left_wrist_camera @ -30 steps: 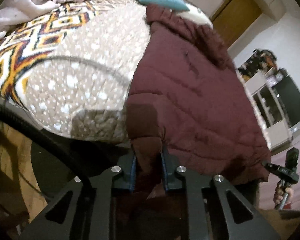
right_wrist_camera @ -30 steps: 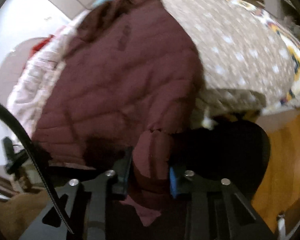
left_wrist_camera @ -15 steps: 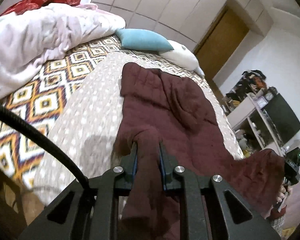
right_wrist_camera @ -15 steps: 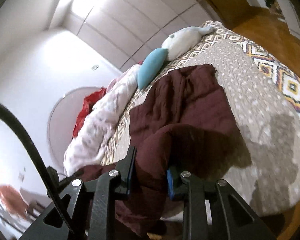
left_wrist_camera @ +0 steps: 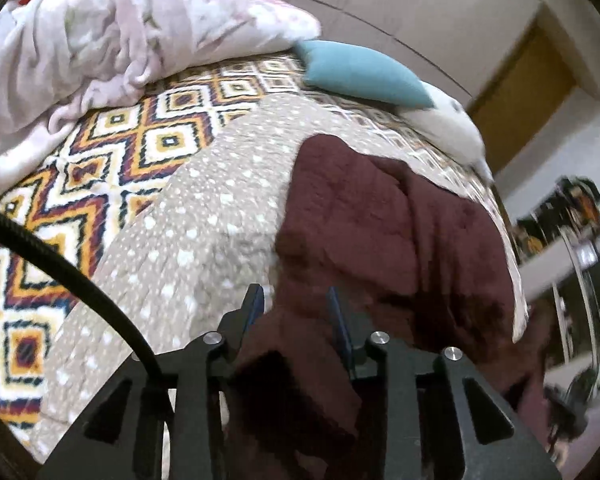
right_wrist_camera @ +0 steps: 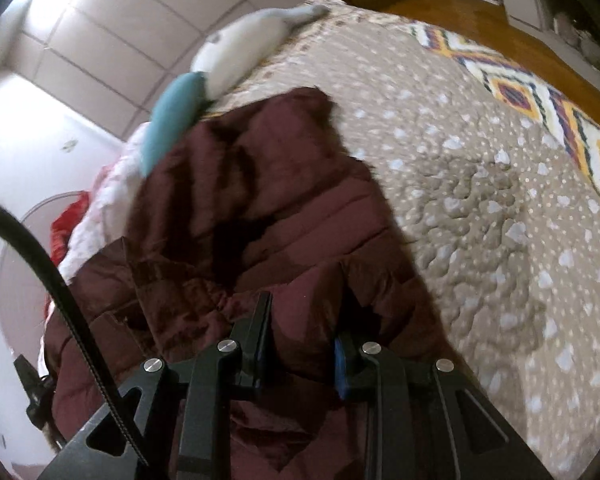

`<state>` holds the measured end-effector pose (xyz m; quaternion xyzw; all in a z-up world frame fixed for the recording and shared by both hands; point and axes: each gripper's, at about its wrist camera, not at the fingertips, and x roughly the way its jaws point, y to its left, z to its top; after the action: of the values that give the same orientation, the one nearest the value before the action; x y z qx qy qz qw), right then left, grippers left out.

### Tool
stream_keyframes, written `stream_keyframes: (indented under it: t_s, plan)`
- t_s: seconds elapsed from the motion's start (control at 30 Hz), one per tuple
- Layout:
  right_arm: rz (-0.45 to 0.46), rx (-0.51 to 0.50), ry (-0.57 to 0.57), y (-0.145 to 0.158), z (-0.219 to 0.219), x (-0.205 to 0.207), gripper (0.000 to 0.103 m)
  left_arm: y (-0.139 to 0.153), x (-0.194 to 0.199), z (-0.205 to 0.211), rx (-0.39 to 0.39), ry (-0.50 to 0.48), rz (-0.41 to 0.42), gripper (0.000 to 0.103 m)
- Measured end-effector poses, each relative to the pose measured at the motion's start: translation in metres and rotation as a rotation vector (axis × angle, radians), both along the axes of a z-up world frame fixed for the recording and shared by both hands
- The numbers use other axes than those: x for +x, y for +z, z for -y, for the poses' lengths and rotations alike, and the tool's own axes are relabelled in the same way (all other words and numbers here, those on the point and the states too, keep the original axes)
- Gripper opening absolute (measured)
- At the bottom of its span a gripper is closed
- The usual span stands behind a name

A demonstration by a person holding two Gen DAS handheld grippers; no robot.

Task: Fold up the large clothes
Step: 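Lift the held hem with both tools and fold it toward the hood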

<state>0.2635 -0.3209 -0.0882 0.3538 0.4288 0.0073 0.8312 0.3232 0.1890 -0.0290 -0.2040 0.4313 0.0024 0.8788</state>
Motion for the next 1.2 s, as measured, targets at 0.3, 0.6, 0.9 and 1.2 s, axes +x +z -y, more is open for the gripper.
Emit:
stream_keyframes:
  t_s: [0.3, 0.6, 0.9, 1.2]
  plan:
    - [-0.006, -0.016, -0.015, -0.016, 0.009, 0.022, 0.028, 0.005, 0.037, -0.023, -0.187, -0.020, 0.078, 0.060]
    - [0.132, 0.107, 0.024, 0.032, 0.023, 0.003, 0.055, 0.022, 0.013, -0.030, -0.036, -0.140, 0.134, 0.074]
    - [0.242, 0.107, 0.062, 0.081, 0.010, -0.025, 0.071, -0.042, 0.032, -0.017, -0.116, -0.280, -0.015, 0.076]
    - [0.178, -0.467, 0.495, 0.082, -0.130, 0.034, 0.077, -0.048, 0.030, 0.014, 0.036, -0.311, -0.021, 0.040]
